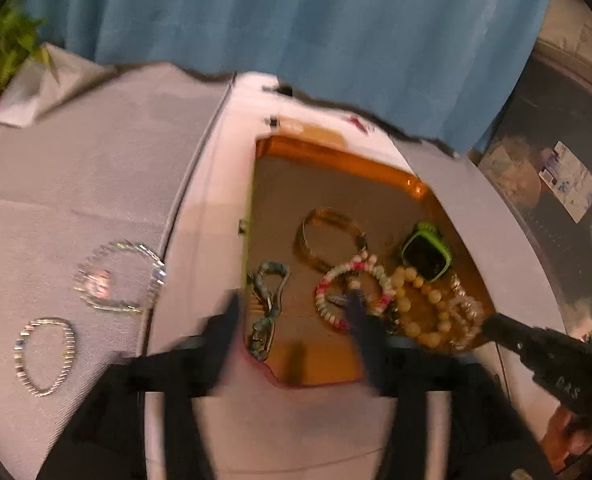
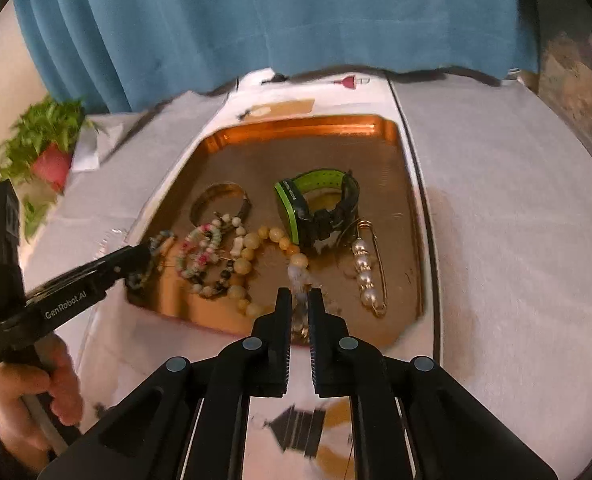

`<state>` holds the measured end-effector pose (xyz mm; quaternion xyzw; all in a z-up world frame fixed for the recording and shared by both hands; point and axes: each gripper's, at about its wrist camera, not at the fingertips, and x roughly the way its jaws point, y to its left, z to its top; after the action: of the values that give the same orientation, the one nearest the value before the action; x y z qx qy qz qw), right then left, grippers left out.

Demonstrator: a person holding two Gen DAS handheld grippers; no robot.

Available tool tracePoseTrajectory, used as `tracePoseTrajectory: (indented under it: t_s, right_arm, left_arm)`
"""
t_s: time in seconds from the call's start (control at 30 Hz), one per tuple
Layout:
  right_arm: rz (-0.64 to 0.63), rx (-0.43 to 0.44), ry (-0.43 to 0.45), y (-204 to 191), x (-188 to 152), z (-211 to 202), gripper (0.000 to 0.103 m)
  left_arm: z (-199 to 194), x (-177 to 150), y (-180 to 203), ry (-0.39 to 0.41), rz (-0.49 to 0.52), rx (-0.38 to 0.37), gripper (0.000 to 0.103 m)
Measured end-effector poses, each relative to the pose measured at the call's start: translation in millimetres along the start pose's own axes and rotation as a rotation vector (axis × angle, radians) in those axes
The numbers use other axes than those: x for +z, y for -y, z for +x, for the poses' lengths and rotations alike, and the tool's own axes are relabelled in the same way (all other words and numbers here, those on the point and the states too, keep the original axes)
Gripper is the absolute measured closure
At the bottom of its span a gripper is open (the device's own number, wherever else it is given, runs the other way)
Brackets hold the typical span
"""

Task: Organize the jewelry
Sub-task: 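Open both grippers to drop the pieces into the tray, then move both open grippers back away from the tray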

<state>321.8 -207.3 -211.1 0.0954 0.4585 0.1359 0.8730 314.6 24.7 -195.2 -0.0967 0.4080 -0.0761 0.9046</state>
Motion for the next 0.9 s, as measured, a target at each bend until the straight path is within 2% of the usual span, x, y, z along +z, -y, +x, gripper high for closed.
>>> tracePoseTrajectory:
  t_s: [0.03,0.07,0.1,0.13,0.17,0.33,0.43,0.57,0.67,0.77,0.9]
  right_arm:
    - [-0.002,-0.018,0.004,-0.3,-2.7,-6.0,0.082]
    - [-0.001,-0.038,0.011,0.3,-7.3,-14.1,0.068]
    - [0.007,-0.051,0.021,1.5,-11.8,-22.3,0.058]
    - [0.016,-0.063,0.032,2.5,-17.2,-31.0,0.037]
    - [0.022,-0.072,0.044,3.6,-22.8,-40.5,0.025]
    - [0.015,-0.131,0.049,-3.2,-59.9,-80.8,0.016]
    - [-0.001,-0.184,0.057,-13.3,-85.0,-102.4,0.015]
    - [0.031,-0.187,0.069,-24.7,-114.2,-128.9,0.008]
    - [0.065,-0.198,0.105,-33.3,-134.3,-154.5,0.007]
    - [0.103,-0.202,0.168,-41.3,-151.5,-188.2,0.002]
    - [0.024,-0.275,0.177,-64.1,-155.4,-212.9,0.000]
  left_arm:
    - [-10.8,-1.9,4.2,0.041,0.023,0.025,0.021]
    - [-19.3,-4.0,7.6,0.076,0.044,0.037,0.020]
    - [-26.2,-6.2,10.3,0.094,0.058,0.047,0.020]
    - [-29.8,-7.3,11.9,0.093,0.061,0.053,0.020]
    - [-33.6,-8.9,12.7,0.078,0.051,0.058,0.020]
    - [-67.1,-23.2,17.3,0.082,-0.005,0.037,0.019]
    - [-94.0,-43.8,22.0,0.088,-0.005,0.034,0.018]
    - [-124.0,-73.8,28.0,0.061,0.011,0.028,0.016]
    - [-146.9,-89.0,30.7,0.054,0.010,0.019,0.016]
    - [-181.8,-97.6,35.0,0.085,0.024,0.022,0.016]
    - [-222.2,-98.7,41.3,0.126,0.078,0.054,0.014]
